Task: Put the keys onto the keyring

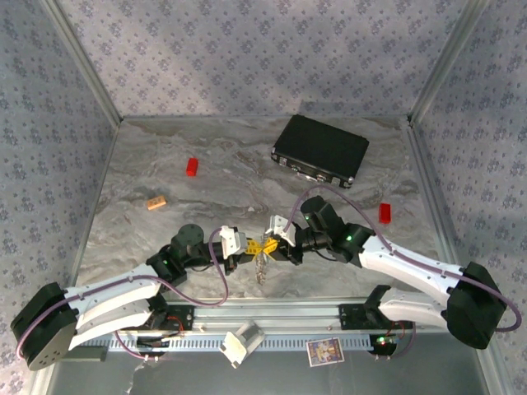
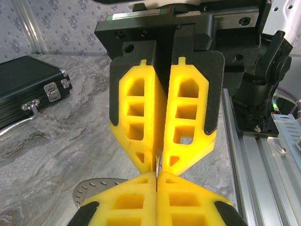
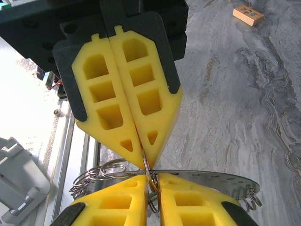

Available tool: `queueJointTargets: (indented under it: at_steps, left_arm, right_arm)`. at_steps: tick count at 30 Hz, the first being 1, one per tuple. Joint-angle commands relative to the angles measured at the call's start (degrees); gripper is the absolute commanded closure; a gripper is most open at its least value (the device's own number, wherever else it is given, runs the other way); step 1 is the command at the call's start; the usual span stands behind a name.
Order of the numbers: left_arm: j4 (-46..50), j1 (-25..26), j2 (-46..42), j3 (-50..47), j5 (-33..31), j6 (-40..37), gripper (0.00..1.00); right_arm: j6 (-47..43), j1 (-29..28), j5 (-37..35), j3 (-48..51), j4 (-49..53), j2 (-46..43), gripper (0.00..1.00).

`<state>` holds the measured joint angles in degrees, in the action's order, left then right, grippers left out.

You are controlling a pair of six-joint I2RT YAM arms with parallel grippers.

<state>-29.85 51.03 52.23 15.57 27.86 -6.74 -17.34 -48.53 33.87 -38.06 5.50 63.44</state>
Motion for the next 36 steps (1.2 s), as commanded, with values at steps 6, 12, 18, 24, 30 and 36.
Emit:
queueJointTargets:
  at_steps: [6, 12, 18, 24, 30, 36]
  left_arm:
    - [-2.45, 0.32, -1.05, -0.06, 0.50, 0.43, 0.98]
    - [5.88, 0.30, -3.40, 1.31, -1.93, -2.65, 0.69]
    - [19.79, 0.33, -4.01, 6.17, -3.02, -7.22, 0.68]
    - [18.28, 0.33, -3.30, 6.62, -1.29, -7.40, 0.69]
    - [16.40, 0.31, -1.63, 6.93, 0.66, -7.15, 0.73]
    - [15.08, 0.33, -0.35, 7.10, 1.91, -6.79, 0.82]
  right_arm:
    - [-0.53, -0.51, 1.10, -0.68, 0.44, 0.37, 1.00]
    - [-4.95, -0.90, -2.40, -4.08, 9.28, 1.02, 1.00]
    - [-9.37, -2.25, -6.19, -9.37, 18.72, 3.23, 1.00]
    - [-11.82, -4.48, -9.84, -14.02, 23.99, 5.03, 1.00]
    - [-13.11, -6.01, -11.05, -16.65, 25.52, 6.56, 1.00]
    - [-13.33, -7.01, -11.45, -17.91, 25.34, 7.98, 1.00]
